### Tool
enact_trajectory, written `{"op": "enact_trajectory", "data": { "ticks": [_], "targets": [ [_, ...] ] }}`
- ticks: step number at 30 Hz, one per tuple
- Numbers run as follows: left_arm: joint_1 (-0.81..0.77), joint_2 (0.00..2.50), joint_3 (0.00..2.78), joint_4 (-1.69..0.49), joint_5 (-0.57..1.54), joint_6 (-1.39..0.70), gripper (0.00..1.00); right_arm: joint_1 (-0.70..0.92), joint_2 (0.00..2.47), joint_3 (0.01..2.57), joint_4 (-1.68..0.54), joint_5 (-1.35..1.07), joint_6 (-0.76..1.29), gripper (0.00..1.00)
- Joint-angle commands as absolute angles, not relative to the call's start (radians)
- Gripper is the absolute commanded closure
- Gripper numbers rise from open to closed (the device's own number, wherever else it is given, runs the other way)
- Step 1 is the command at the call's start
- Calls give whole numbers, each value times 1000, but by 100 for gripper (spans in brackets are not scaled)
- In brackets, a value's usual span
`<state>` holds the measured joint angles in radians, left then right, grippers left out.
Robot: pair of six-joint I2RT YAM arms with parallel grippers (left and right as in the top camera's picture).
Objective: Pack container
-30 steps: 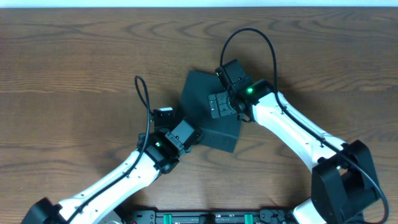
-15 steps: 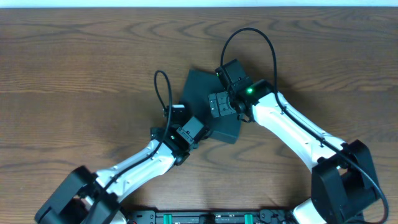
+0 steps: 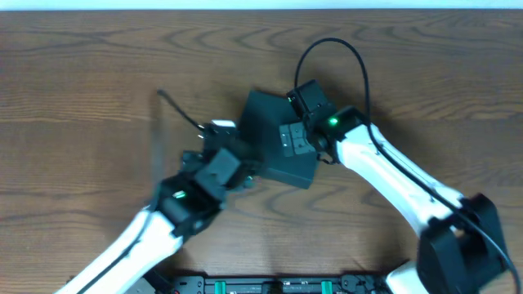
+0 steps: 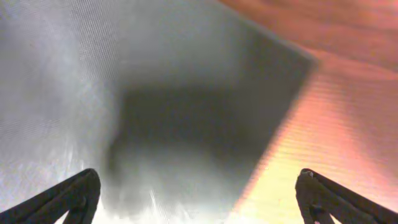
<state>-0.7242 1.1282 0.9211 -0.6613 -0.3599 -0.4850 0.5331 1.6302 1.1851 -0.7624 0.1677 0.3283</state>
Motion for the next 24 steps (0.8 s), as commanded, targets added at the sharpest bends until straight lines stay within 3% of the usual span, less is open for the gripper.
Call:
{"op": "enact_trajectory", "data": {
  "ticks": [1, 9, 24],
  "targets": [
    [-598, 1139, 916, -674, -373, -384, 5, 509, 1474, 1185, -813, 214, 356, 1],
    [-328, 1314, 916, -516, -130, -264, 5, 380, 1416, 1153, -971, 220, 486, 1],
    [-308, 1524, 916, -450, -51, -262, 5, 293, 1565, 1040, -769, 255, 485, 1]
  ]
}}
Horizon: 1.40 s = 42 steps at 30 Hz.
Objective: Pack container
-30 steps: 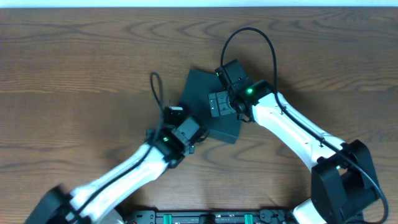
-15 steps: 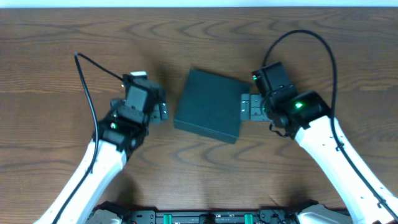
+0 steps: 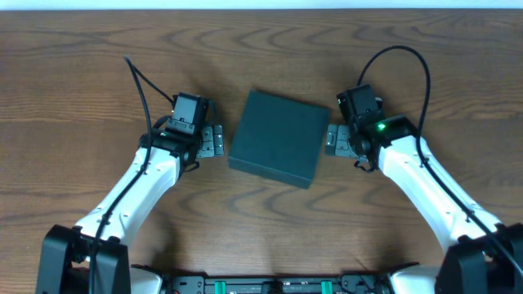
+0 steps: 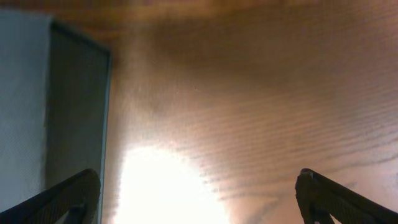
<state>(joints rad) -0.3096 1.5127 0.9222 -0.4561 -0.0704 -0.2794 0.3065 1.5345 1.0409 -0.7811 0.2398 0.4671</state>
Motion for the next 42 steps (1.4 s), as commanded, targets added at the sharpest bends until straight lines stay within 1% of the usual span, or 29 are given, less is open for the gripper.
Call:
{"op": "enact_trajectory", "data": {
  "ticks": [1, 8, 13, 20, 34, 42],
  "targets": [
    [-308, 1526, 916, -449, -48, -263, 5, 293, 1585, 1040, -751, 254, 485, 1],
    [-308, 1530, 915, -479, -6, -285, 5, 293, 1687, 1040, -649, 227, 485, 1],
    [-308, 1532, 915, -486, 46, -289, 5, 294, 1694, 1040, -582, 197, 481, 1],
    [-309, 1531, 915, -524, 110, -378, 5, 296, 1700, 1040, -503, 140, 470, 1],
    [-336, 1529, 915, -580, 129, -454, 5, 367, 1704, 1040, -426, 123, 471, 1],
    [-336, 1526, 915, -602, 122, -479, 5, 368, 1704, 1040, -419, 123, 471, 1]
  ]
}}
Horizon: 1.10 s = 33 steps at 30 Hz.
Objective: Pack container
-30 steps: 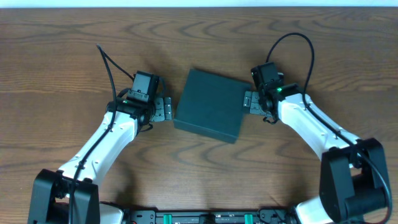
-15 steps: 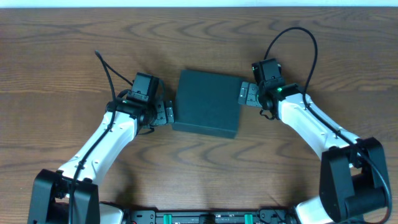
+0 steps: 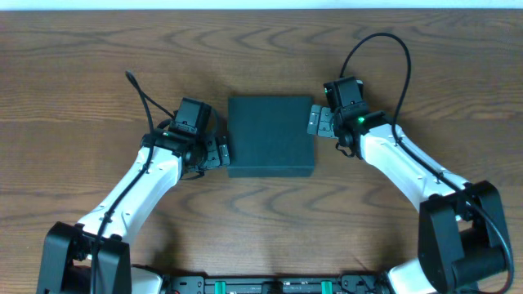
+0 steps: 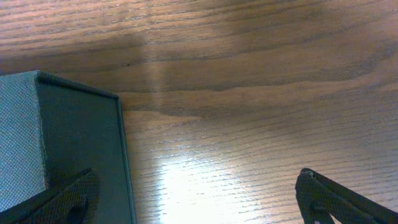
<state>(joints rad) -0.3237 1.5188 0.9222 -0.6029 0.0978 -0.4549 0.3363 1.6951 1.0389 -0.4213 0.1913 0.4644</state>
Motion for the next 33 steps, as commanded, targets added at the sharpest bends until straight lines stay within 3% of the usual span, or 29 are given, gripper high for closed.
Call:
{"op": "enact_trajectory", "data": {
  "ticks": [1, 16, 24, 33],
  "targets": [
    [-336, 1526, 915, -600, 111, -479, 5, 368, 1704, 1040, -419, 123, 471, 1],
    [-333, 1449, 921, -595, 46, -441, 5, 366, 1607, 1040, -492, 235, 482, 1],
    [-334, 1273, 929, -660, -19, -386, 5, 334, 1358, 1040, -611, 290, 476, 1],
    [-360, 949, 939, -833, -104, -313, 5, 345, 973, 1040, -792, 306, 290, 1]
  ]
}}
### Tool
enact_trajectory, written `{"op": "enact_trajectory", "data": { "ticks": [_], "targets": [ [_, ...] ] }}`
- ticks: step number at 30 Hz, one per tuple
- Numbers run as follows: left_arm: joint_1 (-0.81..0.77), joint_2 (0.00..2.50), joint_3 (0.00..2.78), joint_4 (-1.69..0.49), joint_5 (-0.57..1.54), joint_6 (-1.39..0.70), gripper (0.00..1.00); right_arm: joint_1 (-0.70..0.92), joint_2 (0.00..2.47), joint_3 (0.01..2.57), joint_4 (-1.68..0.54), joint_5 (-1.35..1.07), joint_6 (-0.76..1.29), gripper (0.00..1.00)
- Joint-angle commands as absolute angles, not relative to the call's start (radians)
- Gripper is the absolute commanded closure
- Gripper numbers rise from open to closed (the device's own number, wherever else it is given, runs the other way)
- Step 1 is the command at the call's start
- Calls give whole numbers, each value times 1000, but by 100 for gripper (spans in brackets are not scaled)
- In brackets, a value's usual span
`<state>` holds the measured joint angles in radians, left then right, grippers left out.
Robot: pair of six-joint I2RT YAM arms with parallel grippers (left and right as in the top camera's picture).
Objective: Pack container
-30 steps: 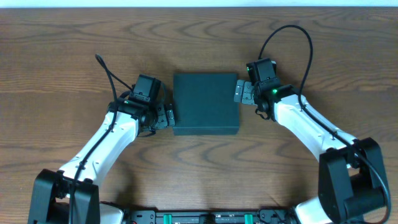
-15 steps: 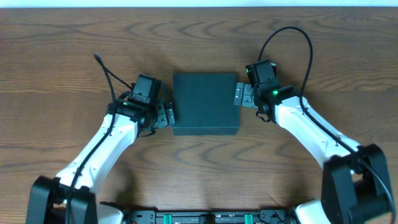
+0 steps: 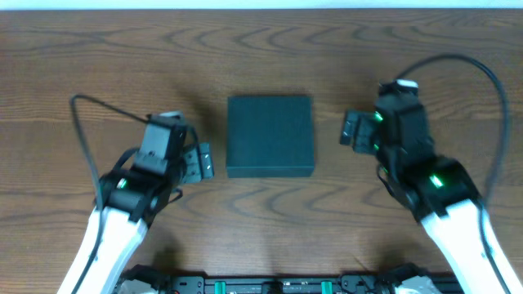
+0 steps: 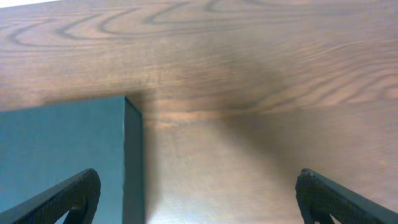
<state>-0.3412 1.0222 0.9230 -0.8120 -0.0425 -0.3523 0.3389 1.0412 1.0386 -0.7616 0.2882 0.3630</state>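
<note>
A dark green closed box (image 3: pixel 270 135) lies square on the wooden table (image 3: pixel 270 49) at its middle. The left gripper (image 3: pixel 198 162) sits a short way off the box's left side, low near its front corner, and touches nothing. Off the box's right side, the right gripper (image 3: pixel 350 131) is raised and apart from it. In the right wrist view the box (image 4: pixel 62 155) fills the lower left, and the right gripper (image 4: pixel 199 199) is open with bare table between its fingertips. The overhead view does not show how the left jaws stand.
Black cables loop from both arms over the table (image 4: pixel 261 74). The white far edge of the table runs along the top of the overhead view.
Both grippers have drawn back from the box's sides and toward the front; the right one is higher now. The box lies where it was.
First both grippers were on top of the tilted box at the table's middle. Then they stood off its left and right sides, box still skewed. Later they were against its sides and the box sat square. Now both are clear of it.
</note>
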Motion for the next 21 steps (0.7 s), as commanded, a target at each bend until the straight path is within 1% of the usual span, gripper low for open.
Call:
{"op": "enact_trajectory", "data": {
  "ticks": [1, 5, 8, 13, 18, 21],
  "targets": [
    [-375, 908, 939, -849, -117, -314, 5, 356, 935, 1040, -820, 302, 289, 1],
    [-450, 734, 938, -908, -203, -321, 5, 448, 750, 1040, -939, 300, 283, 1],
    [-473, 638, 938, -945, -209, -341, 5, 517, 623, 1040, -1000, 300, 284, 1],
    [-474, 497, 938, -1070, -214, -415, 5, 550, 459, 1040, -1094, 311, 299, 1],
    [-474, 449, 938, -1079, -218, -521, 5, 550, 426, 1040, -1092, 279, 298, 1],
    [-474, 450, 938, -1092, -218, -521, 5, 550, 426, 1040, -1096, 259, 299, 1]
  ]
}}
